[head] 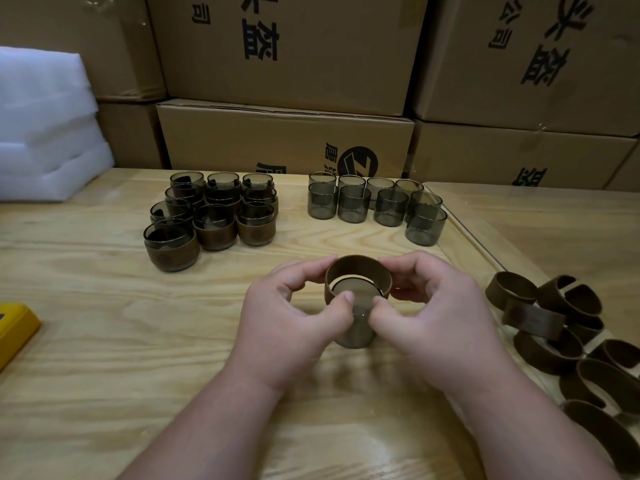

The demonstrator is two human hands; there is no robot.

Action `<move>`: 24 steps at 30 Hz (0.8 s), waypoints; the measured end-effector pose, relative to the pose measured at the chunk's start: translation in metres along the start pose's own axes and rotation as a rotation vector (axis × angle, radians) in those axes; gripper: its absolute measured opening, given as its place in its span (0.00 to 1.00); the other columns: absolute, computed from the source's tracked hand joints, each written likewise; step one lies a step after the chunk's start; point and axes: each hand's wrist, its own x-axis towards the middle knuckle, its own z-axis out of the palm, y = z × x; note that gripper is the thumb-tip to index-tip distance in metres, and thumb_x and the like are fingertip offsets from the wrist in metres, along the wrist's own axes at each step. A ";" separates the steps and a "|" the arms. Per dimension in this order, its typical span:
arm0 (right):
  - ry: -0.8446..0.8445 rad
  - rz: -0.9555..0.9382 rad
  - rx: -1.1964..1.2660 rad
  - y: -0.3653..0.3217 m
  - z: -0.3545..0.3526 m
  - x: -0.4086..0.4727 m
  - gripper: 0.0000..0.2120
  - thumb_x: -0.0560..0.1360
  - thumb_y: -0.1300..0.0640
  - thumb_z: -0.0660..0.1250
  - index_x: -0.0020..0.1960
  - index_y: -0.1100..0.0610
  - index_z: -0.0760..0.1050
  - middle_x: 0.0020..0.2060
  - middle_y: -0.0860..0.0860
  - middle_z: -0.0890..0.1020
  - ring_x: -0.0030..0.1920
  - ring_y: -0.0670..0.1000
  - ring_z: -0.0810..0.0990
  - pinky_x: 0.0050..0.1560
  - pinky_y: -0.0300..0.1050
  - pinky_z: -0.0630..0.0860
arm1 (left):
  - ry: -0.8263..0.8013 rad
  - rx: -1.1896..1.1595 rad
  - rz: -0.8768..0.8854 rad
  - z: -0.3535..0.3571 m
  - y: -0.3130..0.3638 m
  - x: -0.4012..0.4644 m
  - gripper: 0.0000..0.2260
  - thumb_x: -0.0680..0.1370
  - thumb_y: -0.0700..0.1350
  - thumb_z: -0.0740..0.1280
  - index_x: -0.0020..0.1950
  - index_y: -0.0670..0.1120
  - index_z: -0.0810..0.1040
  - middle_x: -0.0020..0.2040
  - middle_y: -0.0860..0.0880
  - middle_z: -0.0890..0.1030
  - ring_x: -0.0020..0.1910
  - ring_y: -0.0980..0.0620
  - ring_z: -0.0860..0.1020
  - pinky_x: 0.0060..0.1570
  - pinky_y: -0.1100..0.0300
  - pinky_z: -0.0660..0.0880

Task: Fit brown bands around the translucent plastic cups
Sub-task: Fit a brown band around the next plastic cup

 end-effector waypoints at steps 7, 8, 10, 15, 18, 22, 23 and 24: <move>-0.020 0.052 0.035 0.006 0.002 0.001 0.15 0.63 0.51 0.73 0.46 0.36 0.81 0.44 0.32 0.85 0.48 0.37 0.84 0.49 0.34 0.79 | -0.005 0.051 -0.050 0.000 -0.003 0.001 0.17 0.64 0.47 0.75 0.52 0.60 0.84 0.52 0.56 0.86 0.54 0.65 0.82 0.52 0.75 0.71; -0.024 0.075 0.060 0.008 0.003 0.001 0.15 0.63 0.51 0.72 0.47 0.37 0.81 0.44 0.33 0.86 0.48 0.38 0.85 0.49 0.37 0.81 | -0.009 0.059 -0.059 0.000 -0.003 0.001 0.17 0.64 0.47 0.74 0.51 0.60 0.84 0.51 0.57 0.86 0.54 0.65 0.82 0.52 0.76 0.71; -0.042 0.119 0.086 0.011 0.005 0.001 0.15 0.62 0.49 0.71 0.49 0.40 0.81 0.44 0.34 0.86 0.47 0.39 0.86 0.48 0.39 0.83 | -0.018 0.069 -0.086 0.000 -0.002 0.001 0.17 0.64 0.47 0.74 0.51 0.61 0.84 0.50 0.58 0.87 0.53 0.66 0.81 0.51 0.77 0.71; -0.072 0.174 0.091 0.015 0.007 0.002 0.14 0.64 0.50 0.71 0.50 0.42 0.80 0.43 0.34 0.86 0.47 0.39 0.86 0.49 0.40 0.80 | -0.084 0.022 -0.207 -0.001 -0.005 0.001 0.17 0.65 0.48 0.73 0.54 0.55 0.87 0.48 0.61 0.87 0.49 0.64 0.84 0.44 0.77 0.73; -0.079 0.205 0.078 0.014 0.007 0.002 0.15 0.65 0.49 0.72 0.51 0.41 0.80 0.44 0.33 0.86 0.48 0.38 0.85 0.52 0.43 0.81 | -0.108 0.023 -0.249 -0.003 -0.005 0.002 0.17 0.67 0.49 0.72 0.55 0.55 0.87 0.49 0.60 0.87 0.51 0.62 0.84 0.48 0.71 0.76; -0.089 0.219 0.019 0.015 0.006 0.002 0.16 0.66 0.44 0.73 0.54 0.37 0.80 0.48 0.33 0.86 0.48 0.34 0.84 0.54 0.41 0.79 | -0.103 0.044 -0.258 -0.004 -0.006 0.001 0.13 0.73 0.47 0.74 0.56 0.57 0.86 0.50 0.61 0.87 0.51 0.61 0.83 0.48 0.68 0.77; -0.087 0.214 0.021 0.016 0.005 0.002 0.15 0.69 0.45 0.75 0.55 0.36 0.79 0.48 0.34 0.86 0.48 0.33 0.83 0.53 0.38 0.80 | -0.099 0.053 -0.259 -0.003 -0.006 0.000 0.12 0.74 0.47 0.74 0.56 0.58 0.85 0.50 0.61 0.86 0.51 0.62 0.83 0.47 0.70 0.77; -0.087 0.210 0.032 0.016 0.005 0.002 0.14 0.71 0.47 0.76 0.55 0.36 0.78 0.49 0.35 0.85 0.48 0.32 0.83 0.51 0.35 0.80 | -0.092 0.062 -0.258 -0.002 -0.007 0.000 0.10 0.76 0.47 0.74 0.56 0.59 0.84 0.50 0.62 0.86 0.51 0.63 0.83 0.46 0.70 0.77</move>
